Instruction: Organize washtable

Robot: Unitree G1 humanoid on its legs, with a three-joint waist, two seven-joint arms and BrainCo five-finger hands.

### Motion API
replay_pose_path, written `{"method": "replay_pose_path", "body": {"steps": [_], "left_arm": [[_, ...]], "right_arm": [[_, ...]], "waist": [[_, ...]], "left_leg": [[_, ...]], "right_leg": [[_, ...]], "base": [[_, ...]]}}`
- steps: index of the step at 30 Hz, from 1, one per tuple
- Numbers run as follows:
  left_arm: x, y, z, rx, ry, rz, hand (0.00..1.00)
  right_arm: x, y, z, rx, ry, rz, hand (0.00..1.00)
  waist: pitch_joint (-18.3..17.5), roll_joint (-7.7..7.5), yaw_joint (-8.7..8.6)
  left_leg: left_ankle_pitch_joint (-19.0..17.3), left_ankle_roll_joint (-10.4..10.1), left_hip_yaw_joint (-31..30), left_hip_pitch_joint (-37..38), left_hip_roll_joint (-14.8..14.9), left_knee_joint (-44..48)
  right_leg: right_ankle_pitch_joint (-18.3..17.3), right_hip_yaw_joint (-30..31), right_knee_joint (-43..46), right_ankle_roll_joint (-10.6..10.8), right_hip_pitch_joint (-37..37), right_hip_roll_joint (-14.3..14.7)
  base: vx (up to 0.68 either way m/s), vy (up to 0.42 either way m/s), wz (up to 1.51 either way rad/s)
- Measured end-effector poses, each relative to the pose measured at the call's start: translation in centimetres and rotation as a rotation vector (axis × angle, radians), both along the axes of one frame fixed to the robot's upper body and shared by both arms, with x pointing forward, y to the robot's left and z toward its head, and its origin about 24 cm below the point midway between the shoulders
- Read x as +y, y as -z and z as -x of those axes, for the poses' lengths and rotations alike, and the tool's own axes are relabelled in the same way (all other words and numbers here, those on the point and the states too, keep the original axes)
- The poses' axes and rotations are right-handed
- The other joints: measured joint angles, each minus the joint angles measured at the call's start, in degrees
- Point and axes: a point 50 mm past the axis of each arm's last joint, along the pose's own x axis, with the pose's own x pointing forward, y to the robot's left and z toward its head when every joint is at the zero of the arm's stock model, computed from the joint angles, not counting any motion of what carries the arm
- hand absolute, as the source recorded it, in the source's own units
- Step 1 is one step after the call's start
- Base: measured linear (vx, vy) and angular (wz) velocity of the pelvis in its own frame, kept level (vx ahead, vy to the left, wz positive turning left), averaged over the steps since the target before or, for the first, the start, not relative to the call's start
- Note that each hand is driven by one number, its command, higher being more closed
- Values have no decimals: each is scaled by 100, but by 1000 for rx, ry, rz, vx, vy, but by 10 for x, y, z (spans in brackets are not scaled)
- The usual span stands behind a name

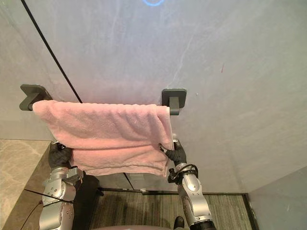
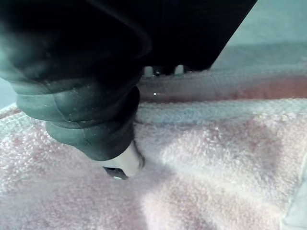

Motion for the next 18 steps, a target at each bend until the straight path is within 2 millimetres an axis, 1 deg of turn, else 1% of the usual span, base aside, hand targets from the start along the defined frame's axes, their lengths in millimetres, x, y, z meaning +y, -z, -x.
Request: {"method": "replay_pose_path", "body": {"steps": [2, 5, 6, 7, 8, 9, 10, 11, 13, 14, 15, 17, 18], "left_arm": [[4, 4, 2, 17, -18, 2, 0], [5, 10, 4, 43, -23, 7, 0], [6, 15, 5, 63, -25, 14, 0], [5, 24, 7, 102, -23, 23, 0], [4, 37, 11, 160, -12, 36, 0], [2, 44, 14, 191, -2, 45, 0], [-3, 62, 22, 269, 29, 70, 0], [-5, 69, 26, 300, 43, 79, 0], [-14, 94, 40, 416, 100, 122, 0], [-18, 108, 50, 485, 128, 149, 0], [-20, 115, 57, 521, 141, 164, 0], [-28, 138, 80, 645, 204, 210, 0], [-30, 143, 88, 680, 215, 218, 0]], "right_arm": [[-1, 6, 4, 21, 0, 2, 0], [-1, 22, 13, 88, -14, 5, 0], [-2, 31, 18, 128, -14, 8, 0], [-2, 41, 23, 174, -23, 14, 0], [-5, 55, 32, 244, -28, 26, 0], [-7, 62, 37, 282, -31, 38, 0], [-13, 81, 55, 395, -27, 64, 0], [-16, 89, 63, 437, -27, 73, 0], [-23, 107, 89, 563, -41, 106, 0], [-26, 113, 101, 606, -57, 124, 0], [-29, 115, 106, 619, -65, 136, 0], [-33, 119, 119, 662, -102, 163, 0], [-34, 119, 121, 670, -107, 166, 0]], "waist": [[-1, -2, 0], [-20, -34, 1], [-25, -44, 2], [-26, -55, 1], [-24, -59, 2], [-22, -62, 2], [-15, -70, 3], [-13, -69, 0], [31, -74, -6], [54, -85, -17], [56, -93, -17], [83, -134, -24], [90, -141, -26]], "left_leg": [[0, 0, 0, 54, 1, -23], [0, 1, -2, 87, -2, -42], [0, 1, -1, 87, -2, -52], [0, 1, 0, 98, -2, -59], [0, 1, 1, 118, -2, -61], [-1, 1, 2, 128, -2, -61], [0, 0, 8, 153, -2, -59], [0, 0, 9, 159, -2, -59], [-1, -1, 12, 217, -2, -64], [-5, -2, 37, 264, 0, -71], [-6, -2, 61, 276, 1, -71], [-9, -4, 149, 321, 2, -69], [-10, -5, 162, 328, 2, -68]], "right_leg": [[-1, 0, -1, 0, 44, 1], [-2, -1, -2, 2, 72, -1], [-2, 1, -2, 2, 73, -1], [-2, 1, -26, 2, 80, 5], [-2, 3, -26, 2, 89, 4], [-2, 5, -26, 2, 92, 4], [-2, 12, -26, 2, 100, 7], [-2, 13, -26, 2, 105, 7], [-2, 30, -27, 2, 162, 8], [-2, 44, -28, 2, 193, 13], [-2, 56, -28, 3, 193, 14], [6, 161, -29, 9, 189, 19], [7, 174, -29, 7, 190, 21]], "base": [[0, 0, 0], [0, 0, 0], [-31, -4, 0], [0, 0, 0], [-28, -4, -4], [-7, 0, -6], [-2, 2, -4], [2, 2, -3], [-6, 3, -2], [-22, 5, -8], [-37, 1, -15], [-49, 0, -19], [-60, -6, -14]]}}
